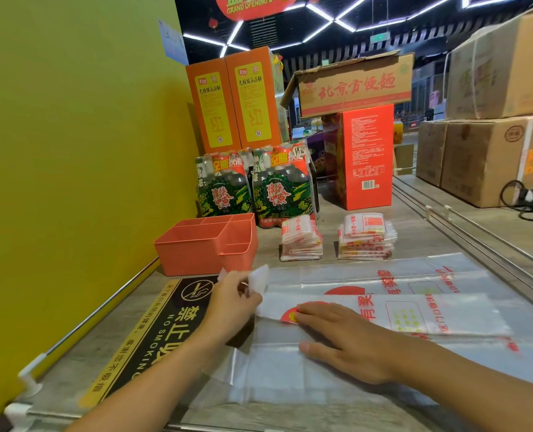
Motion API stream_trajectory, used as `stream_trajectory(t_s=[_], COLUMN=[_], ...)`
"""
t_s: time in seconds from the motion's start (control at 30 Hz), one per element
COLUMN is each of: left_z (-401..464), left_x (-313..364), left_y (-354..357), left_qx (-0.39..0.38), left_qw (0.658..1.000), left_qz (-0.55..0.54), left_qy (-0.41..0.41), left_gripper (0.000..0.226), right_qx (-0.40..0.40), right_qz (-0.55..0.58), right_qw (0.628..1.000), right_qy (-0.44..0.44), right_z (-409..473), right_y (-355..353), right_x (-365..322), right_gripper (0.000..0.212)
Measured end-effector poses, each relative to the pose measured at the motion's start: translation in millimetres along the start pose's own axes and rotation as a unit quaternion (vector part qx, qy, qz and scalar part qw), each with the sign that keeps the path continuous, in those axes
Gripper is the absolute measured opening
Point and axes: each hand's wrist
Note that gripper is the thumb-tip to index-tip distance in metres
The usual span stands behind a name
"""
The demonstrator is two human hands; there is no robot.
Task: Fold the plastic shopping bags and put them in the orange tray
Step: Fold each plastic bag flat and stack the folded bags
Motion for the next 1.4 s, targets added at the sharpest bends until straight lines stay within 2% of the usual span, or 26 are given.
stream_trajectory(t_s=[0.13, 0.33, 0.47, 0.67, 0.83, 0.93, 1.0, 1.13, 1.2, 1.33, 1.4], left_z=[-2, -3, -2, -5, -6, -8, -8, -10, -9, -1, 2], left_x=[-1, -6, -8, -15, -17, -15, -14, -14, -14, -16, -19], left_y=[4, 13, 14, 10, 10, 9, 7, 6, 7, 1, -2], left_qx=[-0.055, -0.100, -0.112, -0.154, -0.178, -0.207, -0.228, -0.245, -0.208, -0.052, -0.045], left_qw=[0.982, 0.940, 0.928, 0.942, 0.947, 0.948, 0.948, 0.950, 0.960, 0.982, 0.981], left_qz=[0.111, 0.195, 0.195, 0.134, 0.108, 0.089, 0.064, 0.045, 0.054, 0.120, 0.157], left_qy=[0.141, 0.261, 0.296, 0.265, 0.245, 0.226, 0.212, 0.189, 0.178, 0.134, 0.104], left_gripper=[0.045, 0.031, 0.034, 0.036, 0.032, 0.032, 0.032, 0.032, 0.030, 0.026, 0.028], right_qx=[-0.012, -0.017, -0.019, -0.014, 0.019, 0.027, 0.006, -0.042, -0.051, -0.058, -0.057], right_qz=[0.005, 0.003, 0.015, 0.049, 0.106, 0.123, 0.110, 0.039, 0.028, 0.021, 0.025], right_qw=[1.000, 1.000, 1.000, 0.999, 0.993, 0.991, 0.993, 0.998, 0.998, 0.998, 0.998], right_qy=[-0.001, -0.005, -0.003, 0.002, 0.036, 0.043, 0.030, 0.015, 0.019, 0.022, 0.025], right_z=[0, -1, -1, 0, -3, -5, -5, -4, -3, -3, -4], right_y=[-1, -2, -2, -3, -5, -5, -5, -5, -6, -7, -8], right_x=[0, -1, 1, 3, 4, 4, 2, -2, -3, -4, -5], right_gripper=[0.067, 0.067, 0.066, 0.066, 0.060, 0.077, 0.084, 0.072, 0.072, 0.072, 0.072])
Point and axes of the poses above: each hand's wrist, its own z-axis towards the middle knuckle, its own y-axis out of the palm, x = y × z, and after that the axes turned 3 degrees about -x, right-handed
